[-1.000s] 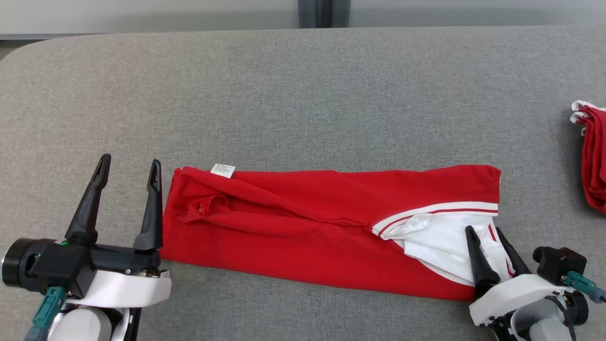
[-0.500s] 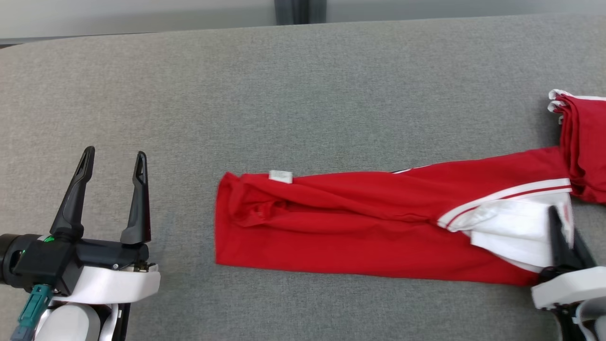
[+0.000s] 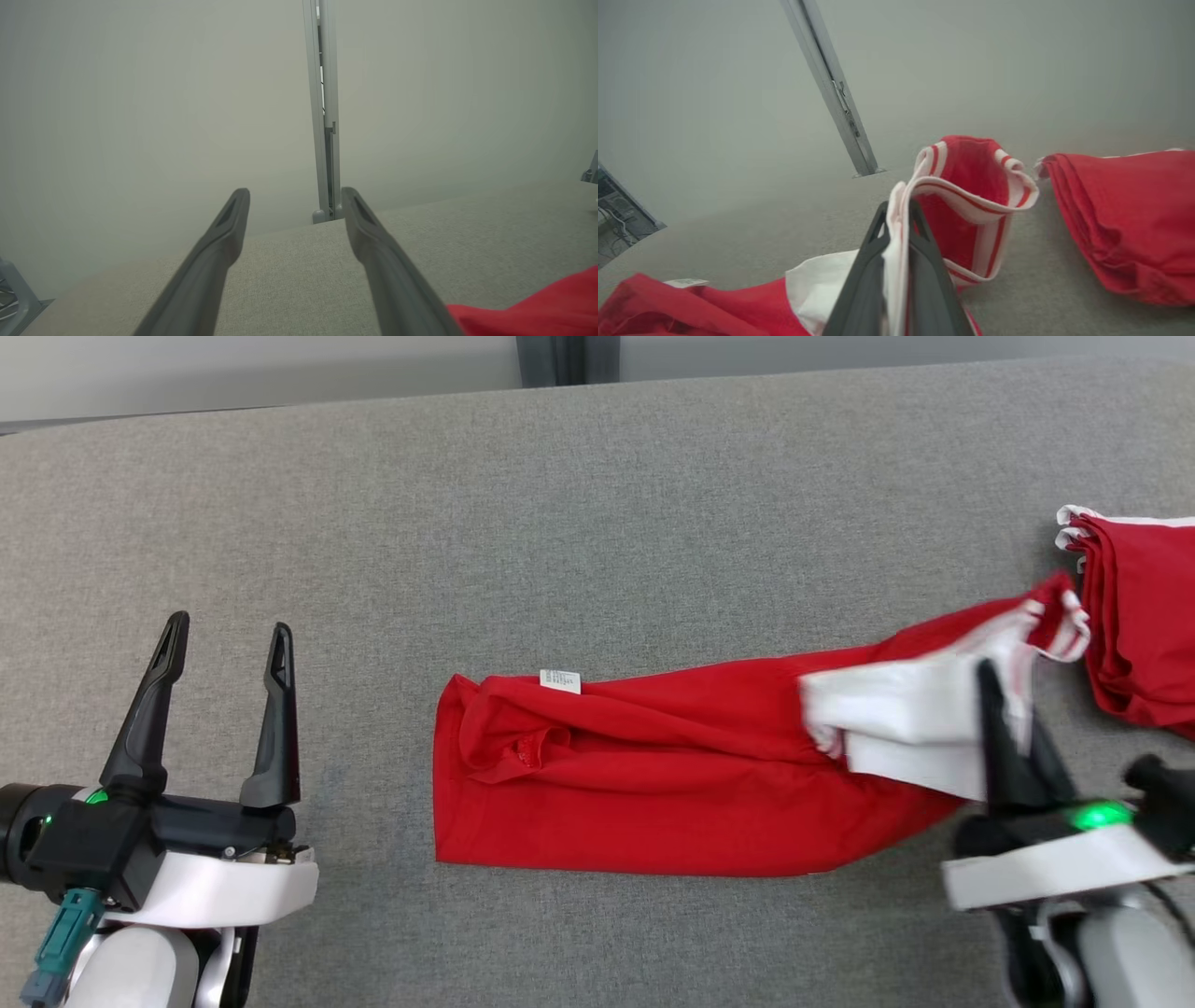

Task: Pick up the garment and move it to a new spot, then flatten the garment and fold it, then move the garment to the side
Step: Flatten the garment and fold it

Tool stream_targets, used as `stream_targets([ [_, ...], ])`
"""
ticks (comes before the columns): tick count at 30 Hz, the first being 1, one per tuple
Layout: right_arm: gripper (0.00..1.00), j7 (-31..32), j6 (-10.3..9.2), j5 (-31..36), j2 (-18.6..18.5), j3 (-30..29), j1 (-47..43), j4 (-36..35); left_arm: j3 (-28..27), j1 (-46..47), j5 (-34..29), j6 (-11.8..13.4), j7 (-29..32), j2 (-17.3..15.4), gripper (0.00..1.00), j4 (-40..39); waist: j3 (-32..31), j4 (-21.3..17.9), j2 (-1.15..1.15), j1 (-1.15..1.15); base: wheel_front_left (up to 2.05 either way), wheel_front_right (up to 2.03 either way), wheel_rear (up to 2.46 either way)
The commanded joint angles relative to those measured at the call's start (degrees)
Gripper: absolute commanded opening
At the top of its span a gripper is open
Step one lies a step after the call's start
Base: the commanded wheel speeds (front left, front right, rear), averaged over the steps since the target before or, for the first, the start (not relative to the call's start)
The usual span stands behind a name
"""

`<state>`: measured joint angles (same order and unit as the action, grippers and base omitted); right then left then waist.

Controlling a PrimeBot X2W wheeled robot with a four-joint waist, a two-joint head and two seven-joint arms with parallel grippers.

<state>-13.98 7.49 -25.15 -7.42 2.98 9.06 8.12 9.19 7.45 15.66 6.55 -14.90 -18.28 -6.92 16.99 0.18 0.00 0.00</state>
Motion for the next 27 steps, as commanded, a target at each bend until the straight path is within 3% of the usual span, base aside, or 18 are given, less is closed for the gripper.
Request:
stream_targets([
  [1,0.0,0.6,0.01,0.17,0.29,1.46,0.84,-2.07,-0.24,0.89,-0.32,-0.28,-0.17,0.0,1.0,0.0,-0.03,-0.01,0.0,0.0,0.0,0.0,0.0],
  [5,0.0,2.92,0.01,-0.88,2.25,9.81,2.63,-8.78,-0.16,1.21,-0.59,-0.58,-0.17,0.11,1.0,0.13,0.04,0.13,0.0,0.0,0.0,0.0,0.0],
  [9,0.0,4.12,0.02,-3.59,3.64,18.76,6.22,-10.5,0.18,1.73,-0.84,-0.97,-0.17,0.29,1.0,0.3,0.28,0.71,0.0,0.0,0.0,0.0,0.0],
  [13,0.0,3.64,0.02,-5.6,4.32,26.61,10.53,-6.99,1.0,2.25,-1.06,-1.51,-0.17,0.8,1.0,0.7,0.86,2.15,0.0,0.0,0.0,0.0,0.0],
  [16,0.0,2.01,0.02,-7.25,4.33,31.54,13.84,-0.15,2.11,3.17,-1.07,-2.15,-0.17,1.79,1.0,1.2,1.53,4.19,0.0,0.0,0.0,0.0,0.0],
  [27,0.0,-1.18,0.02,-14.9,4.34,40.6,19.07,11.39,3.35,4.64,-1.66,-3.55,-0.18,3.44,1.0,3.25,2.34,6.03,0.0,0.0,0.0,0.0,0.0],
])
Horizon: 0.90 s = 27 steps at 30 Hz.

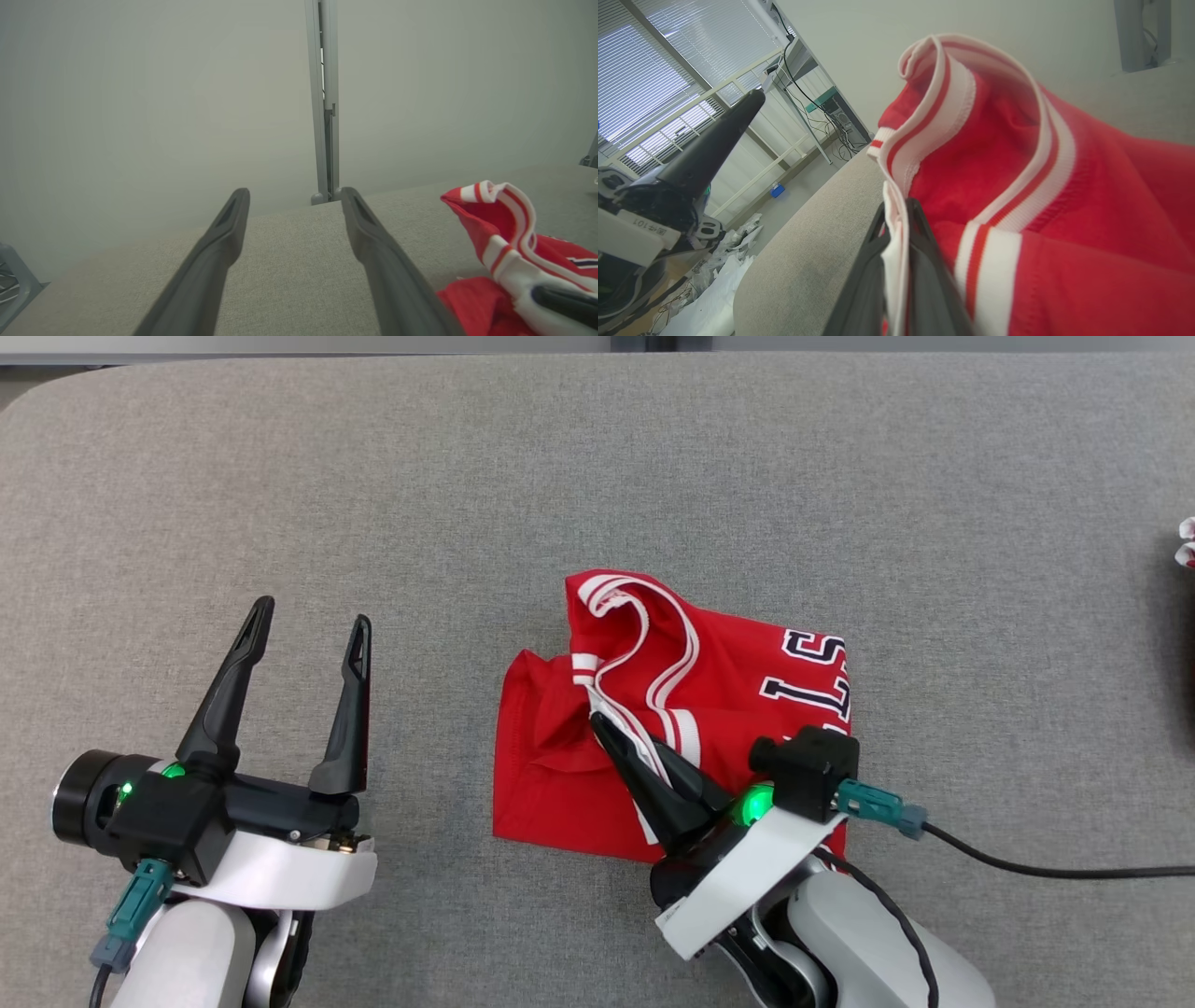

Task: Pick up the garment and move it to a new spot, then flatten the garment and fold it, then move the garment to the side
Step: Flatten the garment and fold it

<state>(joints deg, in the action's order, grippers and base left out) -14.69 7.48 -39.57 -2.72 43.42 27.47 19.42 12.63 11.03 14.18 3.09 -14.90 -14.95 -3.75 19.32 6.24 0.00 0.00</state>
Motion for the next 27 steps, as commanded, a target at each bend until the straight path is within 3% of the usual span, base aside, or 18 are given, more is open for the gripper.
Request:
stream_targets([
  [1,0.3,-0.56,0.03,-1.44,-0.33,1.09,0.93,0.69,-0.05,1.27,-0.28,-0.31,-0.18,0.14,1.0,0.2,0.01,-0.05,0.0,0.0,0.0,0.0,0.0],
  [2,0.71,-0.61,0.03,-2.09,-0.3,2.23,1.41,1.03,0.01,1.5,-0.39,-0.46,-0.18,0.13,1.0,0.36,0.0,-0.08,0.0,0.0,0.0,0.0,0.0],
  [3,1.0,-0.59,0.03,-2.88,-0.3,3.18,1.85,0.84,0.03,1.63,-0.46,-0.61,-0.18,0.18,1.0,0.49,-0.03,-0.1,0.0,0.0,0.0,0.0,0.0],
  [12,1.0,-0.51,0.03,-5.02,-0.3,10.16,3.17,-5.79,-0.68,1.33,-0.76,-1.35,-0.17,0.37,1.0,1.47,-0.6,-1.21,0.0,0.0,0.0,0.0,0.0],
  [16,1.0,-0.52,0.03,-3.61,-0.37,9.83,2.42,-10.43,-1.22,0.84,-0.94,-1.47,-0.18,0.47,1.0,1.64,-0.97,-1.73,0.0,0.0,0.0,0.0,0.0],
  [22,1.0,-0.51,0.03,-0.68,-0.35,5.27,0.0,-17.65,-2.18,0.2,-1.26,-1.41,-0.18,0.45,1.0,1.81,-1.69,-2.77,0.0,0.0,0.0,0.0,0.0],
  [27,1.0,-0.52,0.03,3.79,-0.42,-5.08,-3.04,-22.13,-3.17,0.01,-1.67,-0.99,-0.18,0.73,1.0,1.52,-2.31,-3.44,0.0,0.0,0.0,0.0,0.0],
])
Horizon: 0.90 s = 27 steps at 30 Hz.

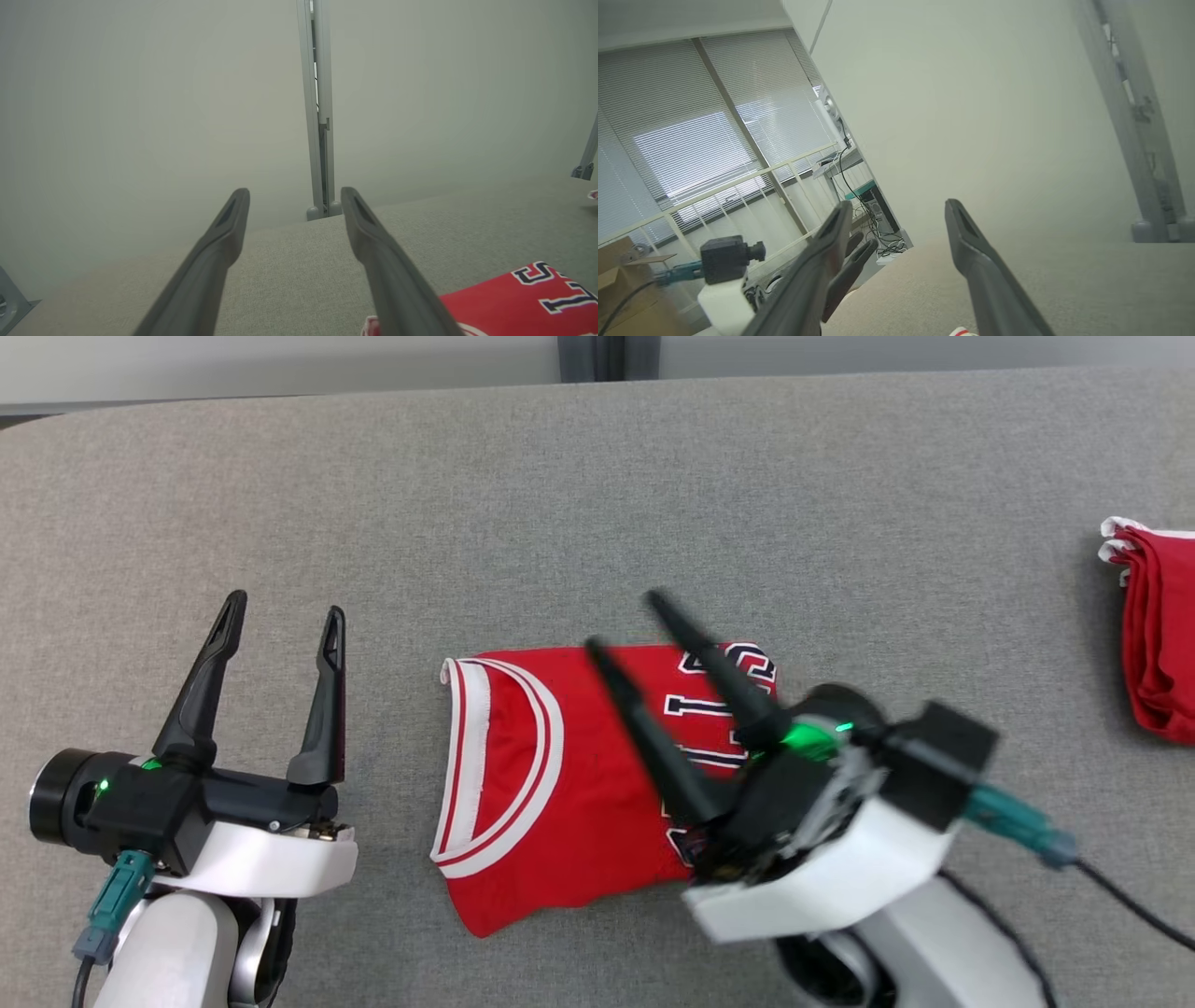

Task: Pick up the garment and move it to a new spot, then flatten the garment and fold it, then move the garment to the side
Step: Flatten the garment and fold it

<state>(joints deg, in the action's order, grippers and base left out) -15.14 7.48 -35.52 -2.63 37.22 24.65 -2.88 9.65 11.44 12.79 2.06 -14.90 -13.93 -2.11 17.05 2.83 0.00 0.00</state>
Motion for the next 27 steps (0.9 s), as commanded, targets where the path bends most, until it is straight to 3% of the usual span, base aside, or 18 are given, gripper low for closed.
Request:
stream_targets([
  [1,1.0,-0.07,0.03,0.78,-0.59,-1.5,-1.04,-0.35,-0.39,-0.49,-0.22,0.17,-0.18,-0.22,1.0,-0.12,-0.22,-0.17,0.0,0.0,0.0,0.0,0.0],
  [9,1.0,0.62,0.03,9.34,-2.41,-21.0,-7.99,-2.44,-1.95,-1.67,-0.1,1.02,-0.18,0.4,1.0,-0.57,-1.59,-1.0,0.0,0.0,0.0,0.0,0.0],
  [15,1.0,3.16,0.03,15.22,-3.88,-31.01,-14.06,-1.73,-2.6,-3.36,-0.15,1.64,-0.18,0.7,1.0,-1.14,-3.18,-1.53,0.0,0.0,0.0,0.0,0.0],
  [20,1.0,5.69,0.03,20.04,-5.38,-34.76,-19.21,-1.01,-3.18,-5.07,-0.2,2.51,-0.18,0.94,1.0,-1.57,-4.89,-2.11,0.0,0.0,0.0,0.0,0.0],
  [27,1.0,7.6,0.03,21.14,-4.27,-36.68,-23.4,-2.13,-3.73,-7.34,0.08,3.54,-0.03,0.9,1.0,-0.92,-6.64,-2.32,0.0,0.0,0.0,0.0,0.0],
])
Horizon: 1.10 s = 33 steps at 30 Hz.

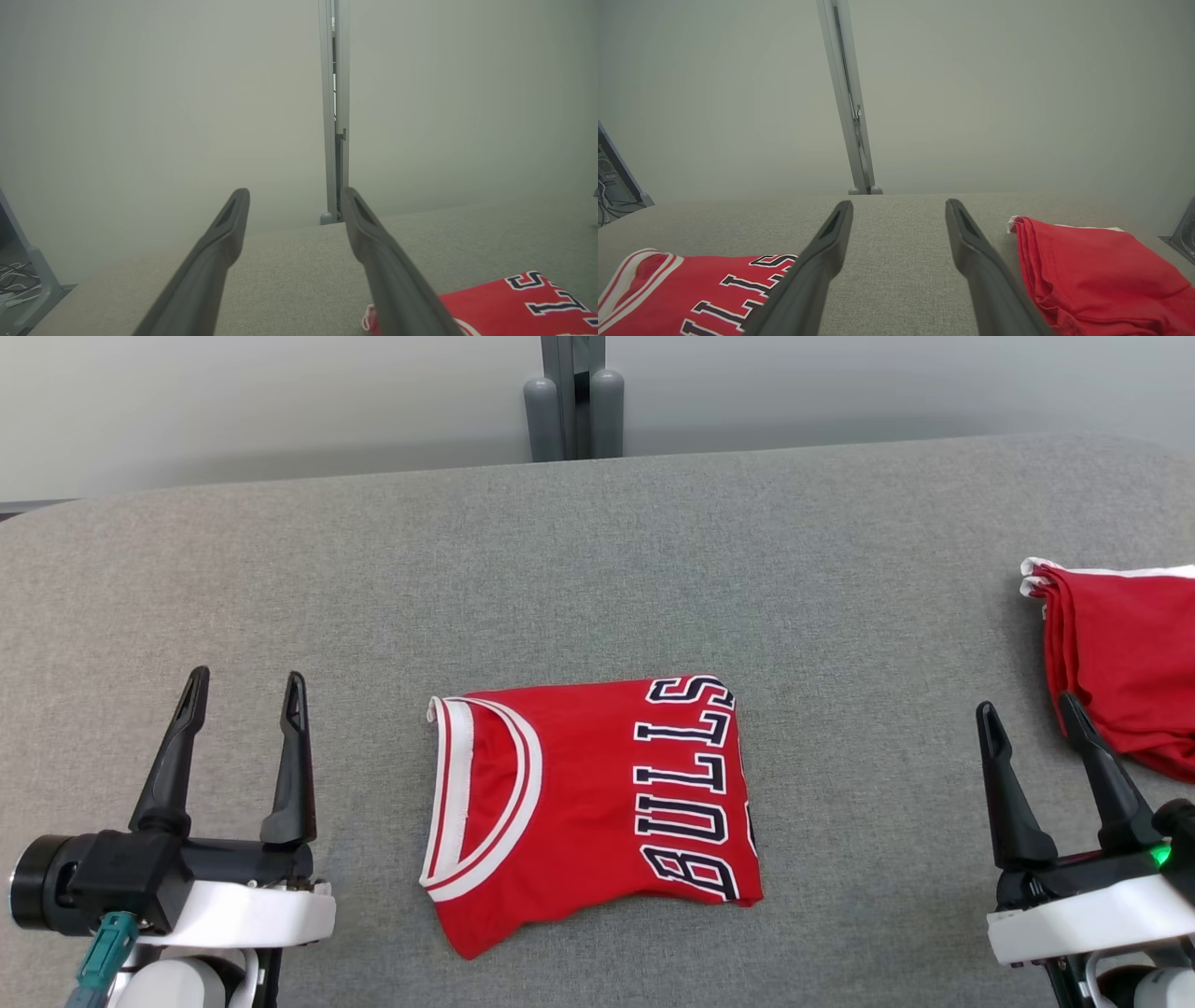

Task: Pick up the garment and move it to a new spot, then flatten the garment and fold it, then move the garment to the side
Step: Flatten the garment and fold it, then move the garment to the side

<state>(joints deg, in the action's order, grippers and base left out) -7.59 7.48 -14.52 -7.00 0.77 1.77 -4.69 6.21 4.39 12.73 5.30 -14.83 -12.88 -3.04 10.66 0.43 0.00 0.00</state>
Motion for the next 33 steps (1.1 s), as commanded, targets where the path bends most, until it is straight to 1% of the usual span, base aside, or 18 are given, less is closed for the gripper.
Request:
stream_targets([
  [1,1.0,0.23,0.03,0.11,0.26,-0.39,-0.88,-0.42,-0.36,-0.44,0.23,0.3,-0.11,-0.32,1.0,0.02,-0.39,0.11,0.0,0.0,0.0,0.0,0.0],
  [16,1.0,1.91,0.03,0.28,0.65,-1.19,-2.14,-1.75,0.22,-1.34,0.05,0.81,0.61,-1.07,1.0,-1.23,-1.37,1.35,0.0,0.0,0.0,0.0,0.0],
  [22,1.0,2.83,0.03,-0.14,0.17,-1.06,-0.91,-1.21,1.32,-0.88,-0.06,0.74,1.02,-0.83,1.0,-1.36,-0.8,3.56,0.0,0.0,0.0,0.0,0.0],
  [24,1.0,3.34,0.03,-0.21,-0.32,-0.48,-0.21,-0.02,1.51,-0.65,0.01,0.78,0.97,-0.61,1.0,-1.28,-0.43,4.61,0.0,0.0,0.0,0.0,0.0],
  [27,1.0,4.2,0.03,-0.24,-1.2,0.93,1.38,3.66,2.07,-0.3,0.11,0.65,0.83,-0.23,1.0,-1.11,0.3,6.4,0.0,0.0,0.0,0.0,0.0],
  [28,1.0,4.71,0.03,-1.05,-1.31,2.5,2.59,6.77,2.53,-0.1,0.18,0.37,0.65,0.04,1.0,-0.84,0.81,7.67,0.0,0.0,0.0,0.0,0.0],
  [33,1.0,4.86,0.02,-3.4,-1.33,7.04,5.19,15.01,3.36,0.89,0.4,0.0,0.32,0.82,1.0,0.16,1.92,10.85,0.0,0.0,0.0,0.0,0.0],
])
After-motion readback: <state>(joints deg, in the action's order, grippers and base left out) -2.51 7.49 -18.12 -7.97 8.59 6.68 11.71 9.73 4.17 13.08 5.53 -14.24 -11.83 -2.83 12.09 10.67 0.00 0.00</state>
